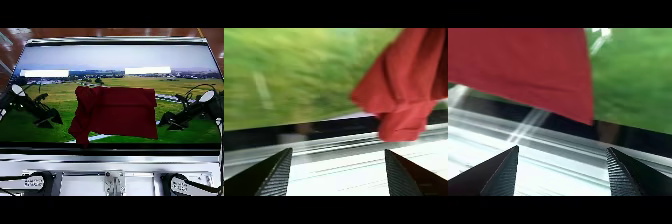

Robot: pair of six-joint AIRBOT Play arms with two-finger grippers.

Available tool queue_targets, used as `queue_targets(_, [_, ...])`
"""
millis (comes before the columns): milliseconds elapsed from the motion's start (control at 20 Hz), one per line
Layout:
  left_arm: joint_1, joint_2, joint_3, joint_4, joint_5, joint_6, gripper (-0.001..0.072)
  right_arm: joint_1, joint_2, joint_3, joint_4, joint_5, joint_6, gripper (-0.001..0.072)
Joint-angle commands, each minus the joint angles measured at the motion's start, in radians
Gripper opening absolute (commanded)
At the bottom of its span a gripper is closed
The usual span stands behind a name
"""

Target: Fold the shirts.

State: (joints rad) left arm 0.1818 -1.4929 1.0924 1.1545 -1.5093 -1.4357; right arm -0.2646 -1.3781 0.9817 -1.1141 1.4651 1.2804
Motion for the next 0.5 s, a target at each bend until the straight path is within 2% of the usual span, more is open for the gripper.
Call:
queue_targets(0, [0.002,0.015,-0.182,-0.207,0.190,0.030,0.0717,-0.008,0.021,-0.131,0.204,-0.110,-0.051,0.0644])
queue_targets(100, [-0.004,0.009,-0.199,-0.221,0.238,0.038,0.0717,-0.008,0.021,-0.143,0.252,-0.151,-0.059,0.0644])
queue_targets(450, [-0.084,-0.048,-0.201,-0.221,0.293,0.074,0.0712,-0.008,0.021,-0.143,0.243,-0.158,-0.061,0.0644])
